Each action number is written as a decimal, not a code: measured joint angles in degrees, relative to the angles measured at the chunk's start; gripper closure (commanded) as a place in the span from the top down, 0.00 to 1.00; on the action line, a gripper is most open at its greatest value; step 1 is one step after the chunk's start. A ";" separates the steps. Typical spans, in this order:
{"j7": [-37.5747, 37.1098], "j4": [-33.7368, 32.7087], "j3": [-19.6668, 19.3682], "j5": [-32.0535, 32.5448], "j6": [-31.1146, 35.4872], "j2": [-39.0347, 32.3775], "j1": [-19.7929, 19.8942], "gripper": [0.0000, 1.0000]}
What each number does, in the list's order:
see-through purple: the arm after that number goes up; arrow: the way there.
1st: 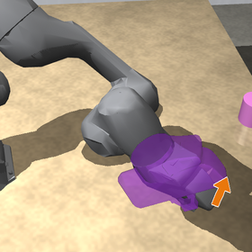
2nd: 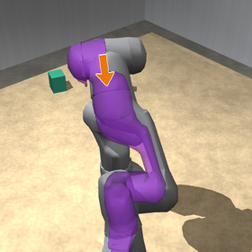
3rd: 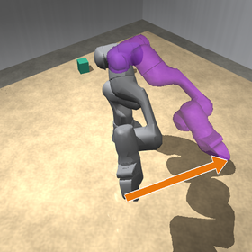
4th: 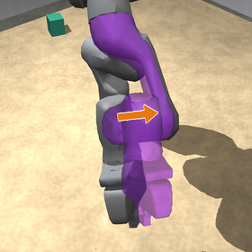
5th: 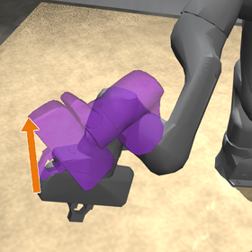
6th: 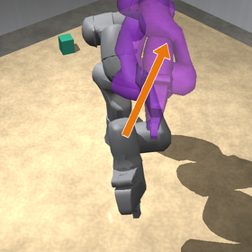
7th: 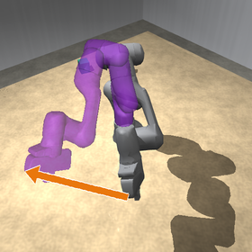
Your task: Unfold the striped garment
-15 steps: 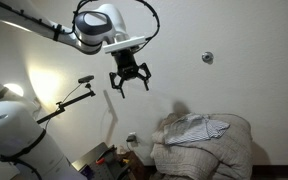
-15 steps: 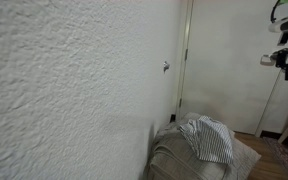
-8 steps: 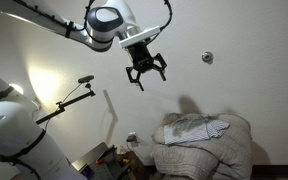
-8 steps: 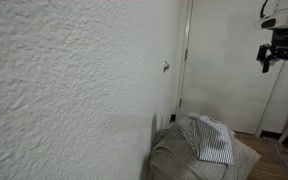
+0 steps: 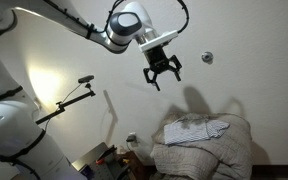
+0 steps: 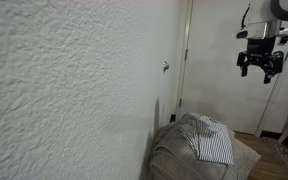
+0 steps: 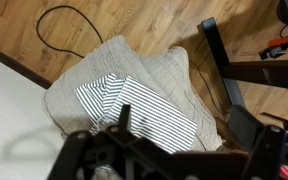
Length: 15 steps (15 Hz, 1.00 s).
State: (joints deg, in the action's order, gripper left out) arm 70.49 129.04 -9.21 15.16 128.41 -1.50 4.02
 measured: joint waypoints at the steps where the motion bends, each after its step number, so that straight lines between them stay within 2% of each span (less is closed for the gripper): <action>1: 0.00 -1.00 0.47 -0.12 0.00 -1.29 0.00 1.00; 7: -0.48 -6.34 3.00 -3.82 -0.02 -8.63 0.02 1.00; 9: -3.08 -7.82 3.40 -3.50 -2.44 -10.52 -0.02 1.00; 15: -4.56 -9.07 3.69 -3.31 -4.89 -11.15 0.02 1.00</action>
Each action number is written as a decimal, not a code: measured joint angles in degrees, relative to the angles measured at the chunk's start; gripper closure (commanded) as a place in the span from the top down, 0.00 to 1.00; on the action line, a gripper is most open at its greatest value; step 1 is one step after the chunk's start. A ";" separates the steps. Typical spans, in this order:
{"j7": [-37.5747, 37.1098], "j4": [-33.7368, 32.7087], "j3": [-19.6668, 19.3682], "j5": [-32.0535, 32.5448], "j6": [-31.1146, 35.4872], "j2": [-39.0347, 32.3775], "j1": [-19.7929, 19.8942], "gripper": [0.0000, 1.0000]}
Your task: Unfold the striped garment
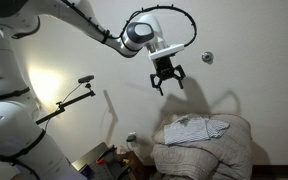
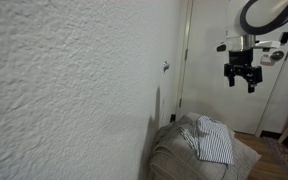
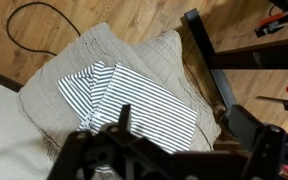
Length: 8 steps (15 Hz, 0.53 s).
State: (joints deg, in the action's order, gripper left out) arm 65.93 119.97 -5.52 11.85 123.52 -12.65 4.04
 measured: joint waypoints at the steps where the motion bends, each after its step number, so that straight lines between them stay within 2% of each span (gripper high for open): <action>1: 0.06 0.01 0.02 0.88 0.00 -0.17 0.01 1.00; 8: 2.58 -6.68 0.08 2.85 -2.42 -9.25 2.13 1.00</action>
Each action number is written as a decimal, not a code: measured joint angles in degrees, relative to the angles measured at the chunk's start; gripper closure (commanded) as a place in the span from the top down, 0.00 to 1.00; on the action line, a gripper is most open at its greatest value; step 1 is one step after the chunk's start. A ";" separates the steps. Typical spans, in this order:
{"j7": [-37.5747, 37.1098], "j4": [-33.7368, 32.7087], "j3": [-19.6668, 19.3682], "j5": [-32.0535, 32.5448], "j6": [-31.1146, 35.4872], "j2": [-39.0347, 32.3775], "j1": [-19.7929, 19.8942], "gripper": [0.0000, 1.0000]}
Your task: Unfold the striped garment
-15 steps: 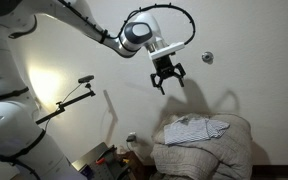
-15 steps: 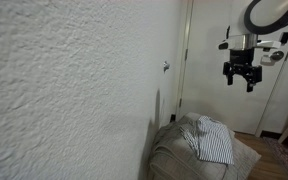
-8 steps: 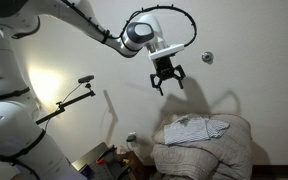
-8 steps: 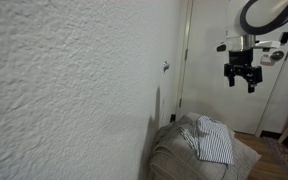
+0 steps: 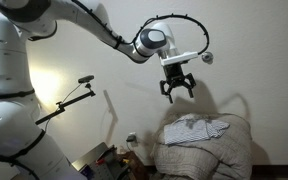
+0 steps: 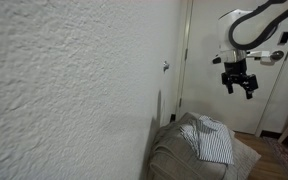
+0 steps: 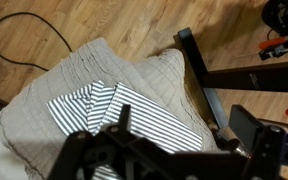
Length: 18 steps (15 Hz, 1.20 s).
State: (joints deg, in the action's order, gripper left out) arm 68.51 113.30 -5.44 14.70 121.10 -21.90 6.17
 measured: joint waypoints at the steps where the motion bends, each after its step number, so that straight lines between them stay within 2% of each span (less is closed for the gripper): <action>1: 0.00 -1.33 0.01 0.00 0.00 -1.47 0.32 1.00; 4: 0.00 -5.20 0.45 0.23 0.07 -5.36 0.56 1.00; 12: 2.12 -13.56 5.85 0.24 -0.32 -15.42 -0.12 1.00; 15: 3.04 -16.34 6.22 0.34 -0.28 -18.29 -0.23 1.00; 18: 3.04 -16.24 6.22 0.34 -0.28 -18.50 -0.16 1.00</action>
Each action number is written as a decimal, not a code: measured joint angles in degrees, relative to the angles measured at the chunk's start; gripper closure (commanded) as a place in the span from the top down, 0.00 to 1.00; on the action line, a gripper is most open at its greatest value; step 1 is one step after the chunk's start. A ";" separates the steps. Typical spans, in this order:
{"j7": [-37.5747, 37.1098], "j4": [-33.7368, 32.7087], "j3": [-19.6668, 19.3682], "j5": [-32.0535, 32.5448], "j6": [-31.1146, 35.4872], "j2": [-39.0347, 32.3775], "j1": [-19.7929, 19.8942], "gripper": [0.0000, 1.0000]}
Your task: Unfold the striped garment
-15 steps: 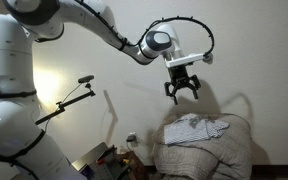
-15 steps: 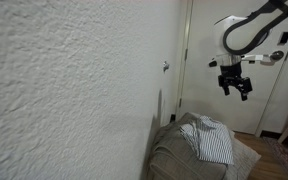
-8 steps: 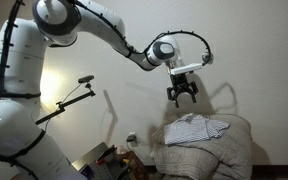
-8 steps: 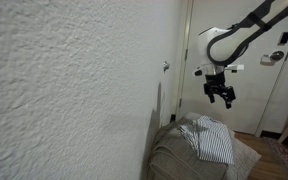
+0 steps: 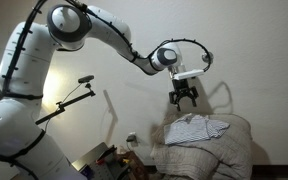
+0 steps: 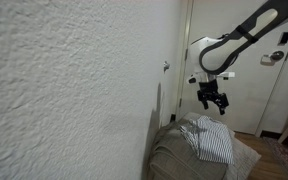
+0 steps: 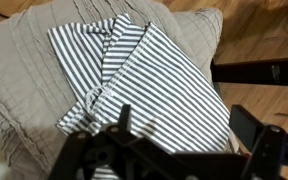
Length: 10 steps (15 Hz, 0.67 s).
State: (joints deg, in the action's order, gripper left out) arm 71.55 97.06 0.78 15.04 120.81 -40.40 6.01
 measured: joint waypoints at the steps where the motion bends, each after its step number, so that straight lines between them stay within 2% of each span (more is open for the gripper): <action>1: 0.00 0.00 0.00 0.00 0.00 0.00 0.00 1.00; 10: 0.00 -0.19 0.00 -0.02 0.10 -0.87 0.01 1.00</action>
State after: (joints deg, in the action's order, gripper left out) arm 71.55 96.87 0.78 15.02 120.91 -41.27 6.02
